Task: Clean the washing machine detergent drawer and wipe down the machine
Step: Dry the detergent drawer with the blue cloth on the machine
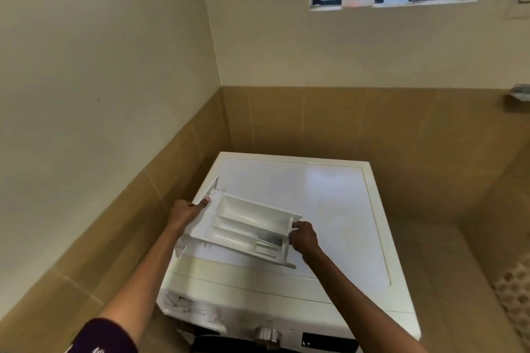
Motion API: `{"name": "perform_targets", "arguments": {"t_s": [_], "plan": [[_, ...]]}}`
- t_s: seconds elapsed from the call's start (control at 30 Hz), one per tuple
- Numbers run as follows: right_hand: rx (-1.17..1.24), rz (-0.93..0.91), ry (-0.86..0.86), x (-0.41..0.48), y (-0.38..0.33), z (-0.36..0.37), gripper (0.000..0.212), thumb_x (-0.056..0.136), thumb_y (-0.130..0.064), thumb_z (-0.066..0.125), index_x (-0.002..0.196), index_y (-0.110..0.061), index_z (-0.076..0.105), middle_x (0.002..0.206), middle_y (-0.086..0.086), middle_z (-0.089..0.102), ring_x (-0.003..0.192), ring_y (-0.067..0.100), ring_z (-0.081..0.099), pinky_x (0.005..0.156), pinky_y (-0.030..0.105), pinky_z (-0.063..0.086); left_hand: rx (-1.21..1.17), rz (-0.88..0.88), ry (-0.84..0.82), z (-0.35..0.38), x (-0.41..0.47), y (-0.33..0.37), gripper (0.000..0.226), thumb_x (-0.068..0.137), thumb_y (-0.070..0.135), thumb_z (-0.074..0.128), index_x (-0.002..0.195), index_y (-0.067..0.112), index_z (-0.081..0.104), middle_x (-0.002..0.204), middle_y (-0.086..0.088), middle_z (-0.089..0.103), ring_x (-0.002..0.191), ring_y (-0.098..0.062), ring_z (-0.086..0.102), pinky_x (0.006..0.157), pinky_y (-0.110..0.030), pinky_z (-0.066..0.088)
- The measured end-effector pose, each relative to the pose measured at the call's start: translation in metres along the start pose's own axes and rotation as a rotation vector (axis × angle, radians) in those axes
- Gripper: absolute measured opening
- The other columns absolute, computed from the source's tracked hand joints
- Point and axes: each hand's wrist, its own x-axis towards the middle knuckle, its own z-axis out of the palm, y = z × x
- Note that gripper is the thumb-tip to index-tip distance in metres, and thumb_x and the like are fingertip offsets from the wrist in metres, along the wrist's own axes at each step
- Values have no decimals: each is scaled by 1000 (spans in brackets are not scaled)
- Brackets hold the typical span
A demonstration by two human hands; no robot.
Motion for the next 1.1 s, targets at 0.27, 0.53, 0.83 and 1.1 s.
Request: {"name": "perform_targets", "arguments": {"t_s": [0.27, 0.53, 0.83, 1.1], "plan": [[-46, 0, -38, 4, 9, 11, 45, 88, 0, 44, 133, -2, 47, 134, 17, 51, 121, 31, 50, 97, 32, 43, 49, 34, -16, 9, 17, -18, 54, 85, 37, 64, 50, 16, 29, 52, -2, 25, 51, -19, 26, 53, -29, 17], [-138, -57, -55, -2, 5, 3, 42, 92, -5, 48, 134, -6, 45, 138, 12, 47, 126, 25, 47, 100, 27, 38, 264, 177, 15, 8, 26, -11, 58, 85, 38, 64, 127, -1, 52, 121, -18, 60, 110, -35, 56, 86, -35, 43], [-26, -249, 198, -51, -14, -93, 34, 90, -3, 44, 115, -17, 63, 92, 1, 59, 81, 12, 54, 55, 14, 36, 322, 587, 59, 83, -47, 108, 30, 87, 33, 61, 107, 11, 64, 102, -11, 68, 99, -30, 61, 79, -33, 44], [130, -437, 730, -165, 11, -283, 26, 87, -1, 52, 95, -15, 72, 82, 3, 67, 67, 7, 53, 63, 15, 40, -12, 632, -605, 256, -210, 203, 18, 87, 27, 63, 90, 11, 69, 74, -6, 63, 60, -18, 53, 59, -23, 40]]}}
